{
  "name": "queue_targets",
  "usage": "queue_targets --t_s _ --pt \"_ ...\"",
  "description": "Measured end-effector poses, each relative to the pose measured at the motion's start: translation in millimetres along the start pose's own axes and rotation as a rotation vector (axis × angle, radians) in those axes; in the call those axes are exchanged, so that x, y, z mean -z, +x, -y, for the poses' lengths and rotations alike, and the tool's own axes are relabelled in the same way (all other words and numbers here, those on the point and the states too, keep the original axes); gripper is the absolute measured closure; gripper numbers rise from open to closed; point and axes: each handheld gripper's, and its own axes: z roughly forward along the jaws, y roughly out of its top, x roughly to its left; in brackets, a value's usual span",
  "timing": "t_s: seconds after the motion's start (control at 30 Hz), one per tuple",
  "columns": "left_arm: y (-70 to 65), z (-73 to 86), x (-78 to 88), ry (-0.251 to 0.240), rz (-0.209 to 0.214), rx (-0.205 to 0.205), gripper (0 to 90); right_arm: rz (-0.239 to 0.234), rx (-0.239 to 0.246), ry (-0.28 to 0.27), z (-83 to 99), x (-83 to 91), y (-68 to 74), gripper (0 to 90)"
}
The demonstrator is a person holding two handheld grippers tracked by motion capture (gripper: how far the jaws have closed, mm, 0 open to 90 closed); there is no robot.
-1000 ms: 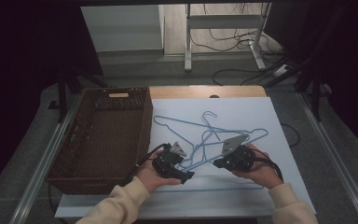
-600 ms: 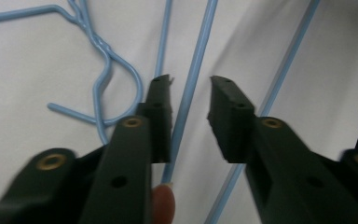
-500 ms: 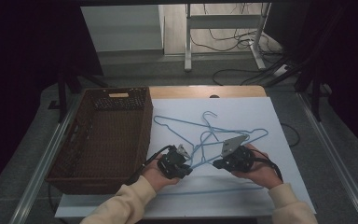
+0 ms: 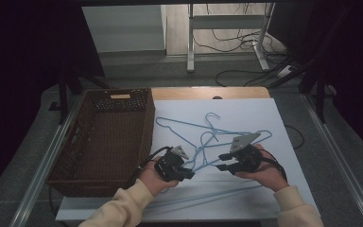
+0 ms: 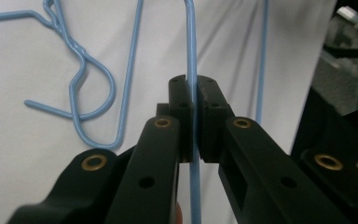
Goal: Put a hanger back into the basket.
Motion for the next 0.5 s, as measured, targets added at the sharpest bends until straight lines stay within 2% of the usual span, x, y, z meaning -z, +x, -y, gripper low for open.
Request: queue_targets --t_s 0.07,0.1,0.13,0.17,0.2,0.23,0.27,0.3,0.33,0.37,0.4,0.43,0.5 --pt "2.4 -0.2 10.6 -0.027 0.011 0.011 86.8 0.006 -0.047 -0.052 2.5 8.2 -3.1 43.9" --pt "2.4 -0.2 10.6 -0.027 0.011 0.011 86.8 0.006 -0.047 -0.052 2.5 8.2 -3.1 43.9" --pt "3.4 -0.3 14.6 -0.039 0.019 0.022 86.8 0.012 -0.069 -0.076 4.0 12.9 -4.6 40.1" --pt "5.5 -0.6 23.3 -0.055 0.02 0.025 86.8 0.025 -0.119 -0.123 8.0 23.0 -7.5 35.2" --pt "5.5 -0.6 23.3 -0.055 0.02 0.025 86.8 0.032 -0.142 -0.146 10.6 28.4 -9.1 33.9" --pt "7.2 -0.8 32.3 -0.079 0.027 0.042 86.9 0.033 -0.169 -0.175 13.7 33.6 -10.8 33.0" --pt "7.2 -0.8 32.3 -0.079 0.027 0.042 86.9 0.033 -0.169 -0.175 13.7 33.6 -10.8 33.0" --pt "7.8 -0.9 37.0 -0.09 0.031 0.048 86.9 0.036 -0.219 -0.23 21.6 43.3 -14.8 32.6" --pt "7.8 -1.3 42.0 -0.097 0.027 0.048 86.9 0.036 -0.219 -0.23 21.6 43.3 -14.8 32.6" --pt "7.7 -1.7 46.8 -0.107 0.022 0.045 86.9 0.051 -0.25 -0.26 29.4 52.1 -18.7 31.8" --pt "7.5 -2.2 51.6 -0.117 0.022 0.046 86.9 0.051 -0.25 -0.26 29.4 52.1 -18.7 31.8" --pt "7.1 -3.3 61.4 -0.14 0.021 0.048 86.9 0.074 -0.272 -0.281 35.5 59.2 -21.7 31.2" --pt "7.0 -3.9 66.4 -0.15 0.018 0.047 86.9 0.08 -0.281 -0.291 37.8 62.3 -22.8 31.1"
